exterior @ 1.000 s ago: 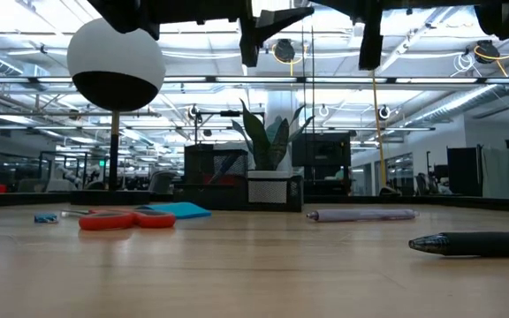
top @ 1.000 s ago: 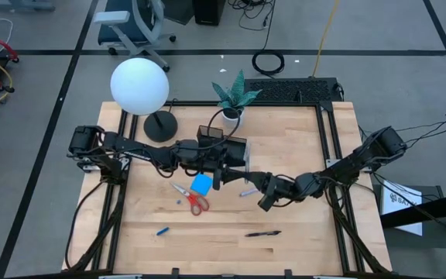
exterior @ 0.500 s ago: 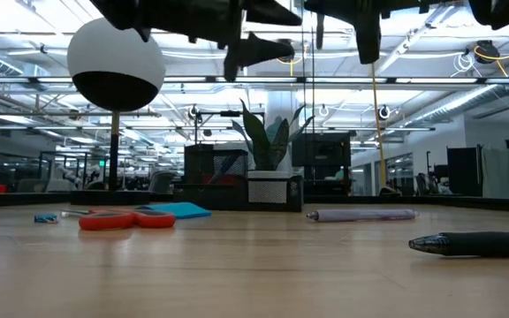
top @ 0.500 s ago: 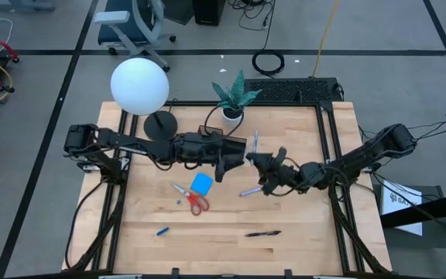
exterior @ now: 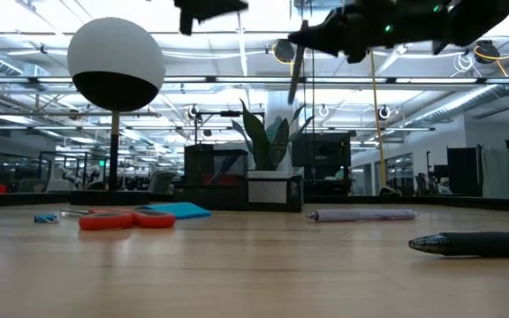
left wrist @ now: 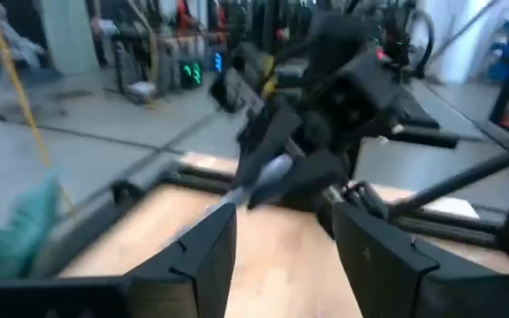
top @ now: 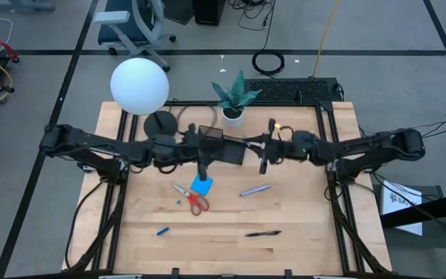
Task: Pick and place office supplies into organizer
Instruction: Put the gray pen into the desk organizer
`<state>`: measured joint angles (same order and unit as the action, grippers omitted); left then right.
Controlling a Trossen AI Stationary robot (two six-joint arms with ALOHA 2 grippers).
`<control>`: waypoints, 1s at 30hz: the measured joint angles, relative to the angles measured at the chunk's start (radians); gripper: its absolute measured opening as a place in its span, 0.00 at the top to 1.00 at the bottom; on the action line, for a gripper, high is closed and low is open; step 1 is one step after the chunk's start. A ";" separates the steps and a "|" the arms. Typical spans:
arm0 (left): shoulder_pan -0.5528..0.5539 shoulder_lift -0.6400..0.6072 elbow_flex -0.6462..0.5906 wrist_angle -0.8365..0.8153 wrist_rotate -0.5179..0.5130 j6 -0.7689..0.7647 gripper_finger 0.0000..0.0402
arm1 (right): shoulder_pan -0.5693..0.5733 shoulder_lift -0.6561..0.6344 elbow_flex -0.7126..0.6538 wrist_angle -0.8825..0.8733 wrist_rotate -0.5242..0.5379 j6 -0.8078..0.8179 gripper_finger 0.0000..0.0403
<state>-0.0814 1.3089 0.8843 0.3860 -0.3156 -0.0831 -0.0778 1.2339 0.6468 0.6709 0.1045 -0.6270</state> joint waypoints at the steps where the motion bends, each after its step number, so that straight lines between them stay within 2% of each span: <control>1: -0.002 -0.023 -0.019 0.029 -0.015 0.009 0.53 | -0.028 0.004 0.000 -0.007 -0.050 0.039 0.91; 3: -0.001 -0.087 -0.076 0.041 -0.038 0.027 0.54 | -0.078 0.014 -0.001 0.005 -0.144 0.098 0.91; 8: 0.005 -0.191 -0.225 0.256 -0.025 0.094 0.55 | -0.169 0.059 0.000 0.121 -0.311 0.215 0.91; 12: 0.022 -0.240 -0.323 0.414 0.009 0.113 0.55 | -0.219 0.140 0.000 0.249 -0.398 0.311 0.91; 17: 0.048 -0.259 -0.357 0.446 0.056 0.104 0.55 | -0.241 0.255 0.012 0.358 -0.398 0.335 0.91; 30: 0.060 -0.259 -0.357 0.425 0.063 0.100 0.55 | -0.280 0.459 0.181 0.370 -0.425 0.431 0.91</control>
<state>-0.0212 1.0504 0.5274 0.8110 -0.2527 0.0174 -0.3582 1.6928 0.8275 1.0410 -0.3202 -0.1959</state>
